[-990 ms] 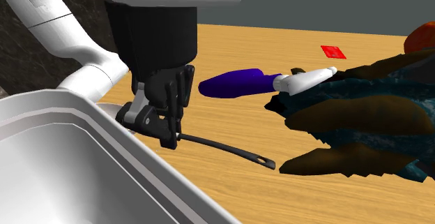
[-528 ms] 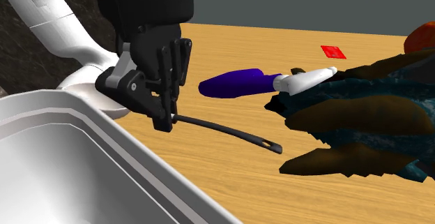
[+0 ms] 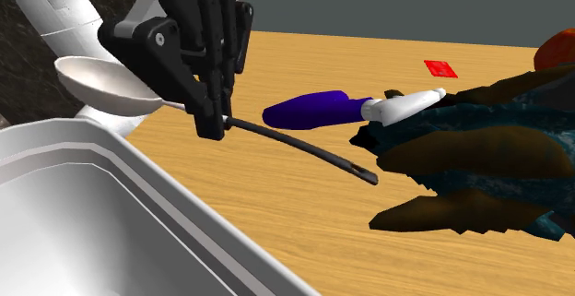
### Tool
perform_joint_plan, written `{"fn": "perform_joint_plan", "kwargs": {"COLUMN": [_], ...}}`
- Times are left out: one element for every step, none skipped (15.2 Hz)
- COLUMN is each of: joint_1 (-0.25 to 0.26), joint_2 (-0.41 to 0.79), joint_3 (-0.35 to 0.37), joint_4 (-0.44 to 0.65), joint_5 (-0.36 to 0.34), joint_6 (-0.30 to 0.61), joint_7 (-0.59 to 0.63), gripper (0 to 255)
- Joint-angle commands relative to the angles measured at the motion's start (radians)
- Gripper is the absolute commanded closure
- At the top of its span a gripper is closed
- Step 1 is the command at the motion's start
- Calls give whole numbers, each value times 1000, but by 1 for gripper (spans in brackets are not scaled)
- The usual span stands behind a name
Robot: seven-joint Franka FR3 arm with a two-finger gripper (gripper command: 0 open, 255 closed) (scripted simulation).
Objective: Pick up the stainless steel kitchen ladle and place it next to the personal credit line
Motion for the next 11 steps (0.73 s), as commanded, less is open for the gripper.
{"fn": "perform_joint_plan", "kwargs": {"joint_1": [14,24,33,43,53,62,71,81,90,100,109], "joint_2": [6,10,16,22,30,39,49,60,72,85,99], "joint_3": [22,37,51,65,78,91,104,116,128,140,151], "joint_4": [7,11,16,23,30,39,50,61,75,89,105], "joint_5": [5,9,13,17,21,26,30,35,40,45,50], "joint_6": [-7,-11,-16,-20,-24,-29,-33,-38,-43,-48,-54], "joint_7": [36,60,83,106,129,152,174,196,217,238,259], "gripper": [255,255,255,255,255,255,255,255,255,255,255]}}
